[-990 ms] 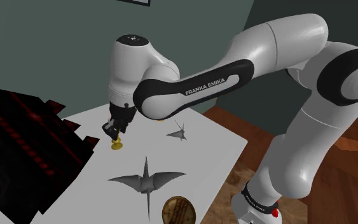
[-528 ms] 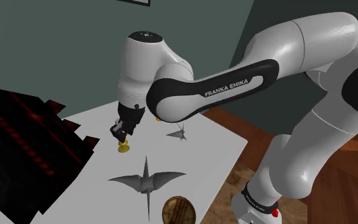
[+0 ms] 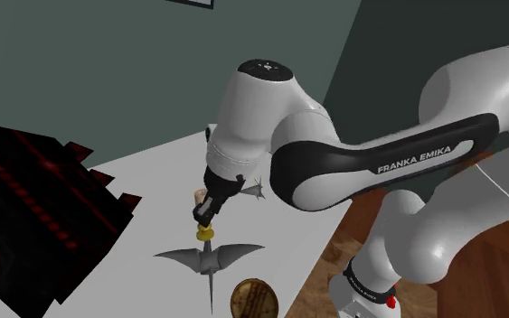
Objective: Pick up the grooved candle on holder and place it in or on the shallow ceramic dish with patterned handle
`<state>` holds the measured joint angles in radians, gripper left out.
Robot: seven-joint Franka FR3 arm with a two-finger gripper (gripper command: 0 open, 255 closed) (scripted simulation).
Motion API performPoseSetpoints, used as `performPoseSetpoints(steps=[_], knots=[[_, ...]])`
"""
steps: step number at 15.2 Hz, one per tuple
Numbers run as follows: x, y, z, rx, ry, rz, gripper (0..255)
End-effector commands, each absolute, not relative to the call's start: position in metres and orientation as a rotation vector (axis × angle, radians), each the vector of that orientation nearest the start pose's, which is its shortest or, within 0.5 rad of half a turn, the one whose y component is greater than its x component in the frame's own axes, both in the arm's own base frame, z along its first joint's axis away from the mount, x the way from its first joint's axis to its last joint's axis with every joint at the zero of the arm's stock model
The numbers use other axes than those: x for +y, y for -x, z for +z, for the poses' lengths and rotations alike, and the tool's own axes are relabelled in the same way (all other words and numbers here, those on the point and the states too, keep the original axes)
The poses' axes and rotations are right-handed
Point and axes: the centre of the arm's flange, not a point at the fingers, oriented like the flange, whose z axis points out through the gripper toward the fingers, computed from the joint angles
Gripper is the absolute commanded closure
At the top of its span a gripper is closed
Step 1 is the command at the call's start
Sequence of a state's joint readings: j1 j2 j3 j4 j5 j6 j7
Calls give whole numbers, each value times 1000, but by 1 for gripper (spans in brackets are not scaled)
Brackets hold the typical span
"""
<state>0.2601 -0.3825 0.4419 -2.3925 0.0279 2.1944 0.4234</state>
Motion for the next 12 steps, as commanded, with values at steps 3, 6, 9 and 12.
performPoseSetpoints(steps=[3, 6, 9, 12], knots=[[297, -288, 466, -389, 3139, -317, 255], [296, -248, 467, -389, 3139, -317, 255], [295, -209, 469, -389, 3139, -317, 255], [293, -169, 470, -389, 3139, -317, 255]])
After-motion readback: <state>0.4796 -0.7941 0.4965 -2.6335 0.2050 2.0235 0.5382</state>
